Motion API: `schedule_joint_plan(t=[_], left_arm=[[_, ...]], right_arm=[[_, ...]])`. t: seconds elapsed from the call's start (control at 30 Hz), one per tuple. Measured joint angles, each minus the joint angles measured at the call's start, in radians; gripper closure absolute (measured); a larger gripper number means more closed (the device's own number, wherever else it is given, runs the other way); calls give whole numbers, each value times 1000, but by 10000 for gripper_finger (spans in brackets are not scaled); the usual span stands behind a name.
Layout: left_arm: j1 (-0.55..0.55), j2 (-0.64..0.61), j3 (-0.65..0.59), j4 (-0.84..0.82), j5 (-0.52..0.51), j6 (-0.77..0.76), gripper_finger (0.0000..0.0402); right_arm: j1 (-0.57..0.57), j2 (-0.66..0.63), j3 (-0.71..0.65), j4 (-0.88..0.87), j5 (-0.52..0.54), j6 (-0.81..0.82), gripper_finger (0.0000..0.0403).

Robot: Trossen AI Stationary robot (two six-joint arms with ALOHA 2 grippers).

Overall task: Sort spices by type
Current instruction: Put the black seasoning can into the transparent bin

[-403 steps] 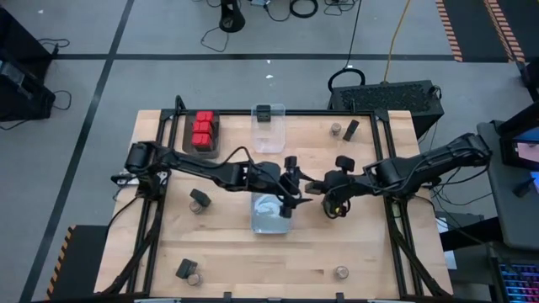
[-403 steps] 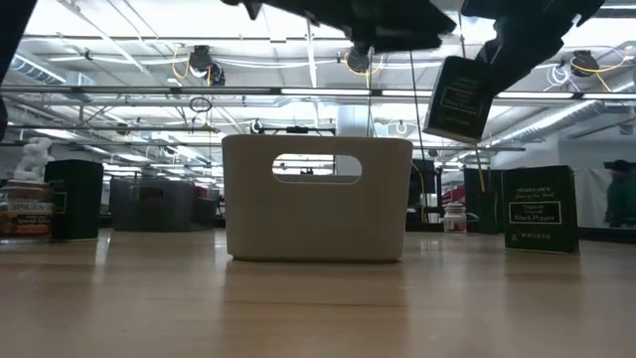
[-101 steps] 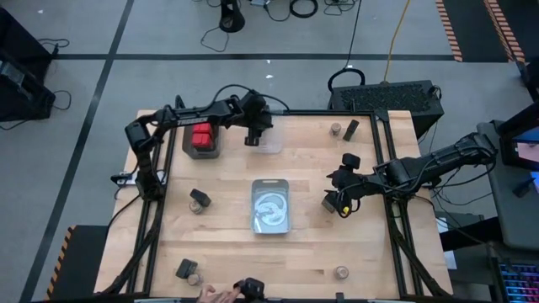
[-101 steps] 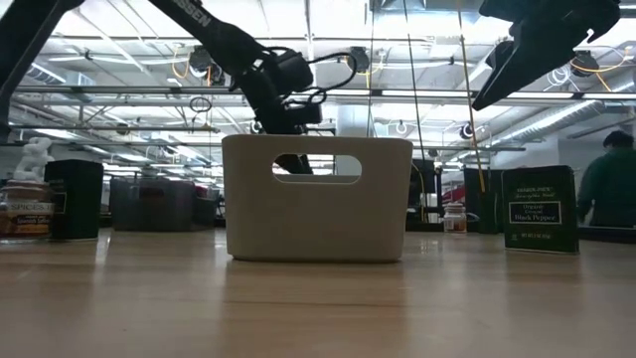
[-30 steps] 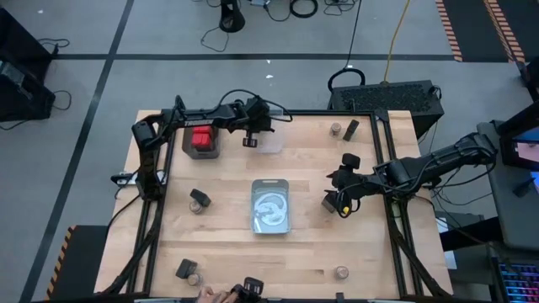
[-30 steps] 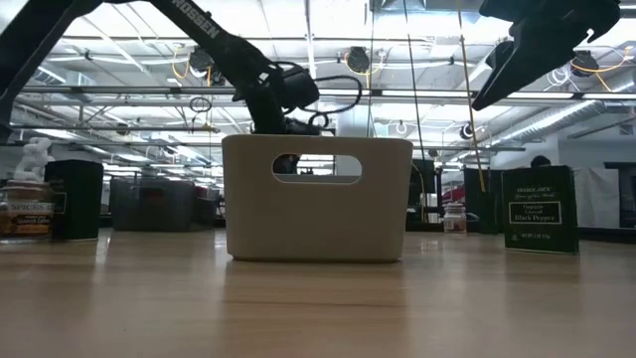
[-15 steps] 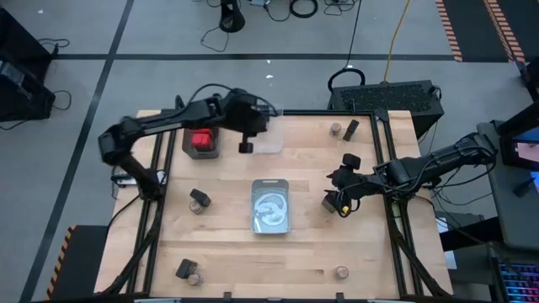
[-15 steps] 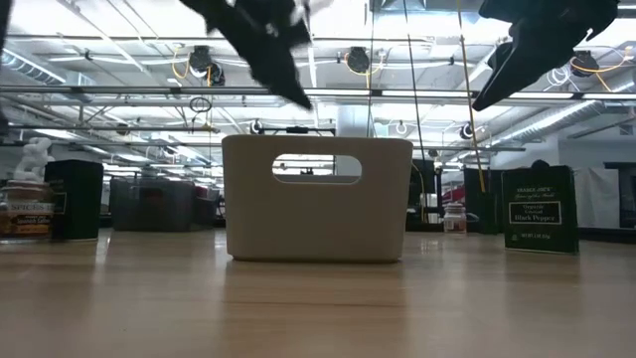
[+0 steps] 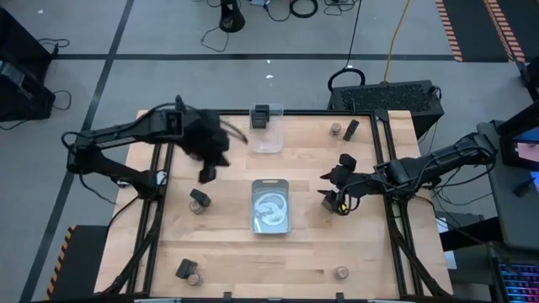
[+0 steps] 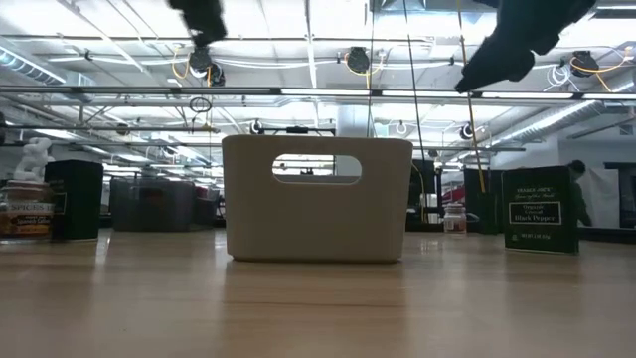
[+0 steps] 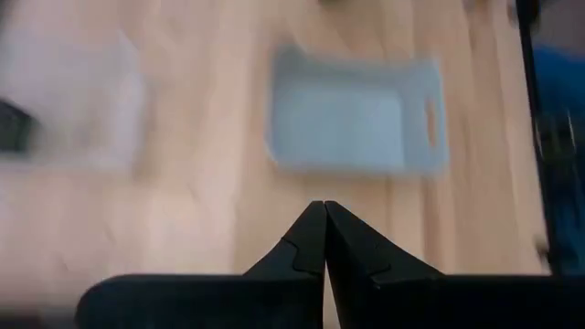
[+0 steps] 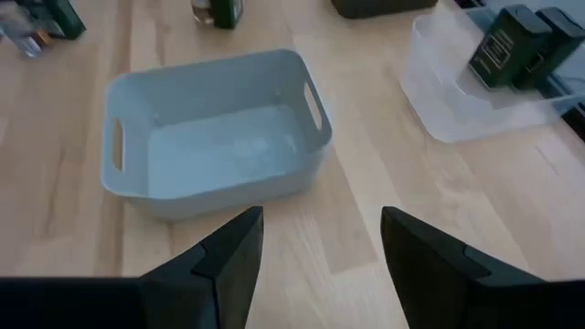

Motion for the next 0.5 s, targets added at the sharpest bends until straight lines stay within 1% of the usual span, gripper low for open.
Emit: schedule_joint_plan(t=[0.1,0.2,0.33,0.5], left_arm=[[-48,-8,0,-148,0,0,391],[-76,-9,0,-242,-7,0,391],[-92,-7,0,-321,-10,-1,391],[-96,-6,0,-346,-28,-1,383]], right_arm=[[9,24,0,50,1,-2,197],[24,65,0,98,-1,-16,197],[40,124,0,167,-2,-66,197],[40,146,0,186,-2,-119,197]])
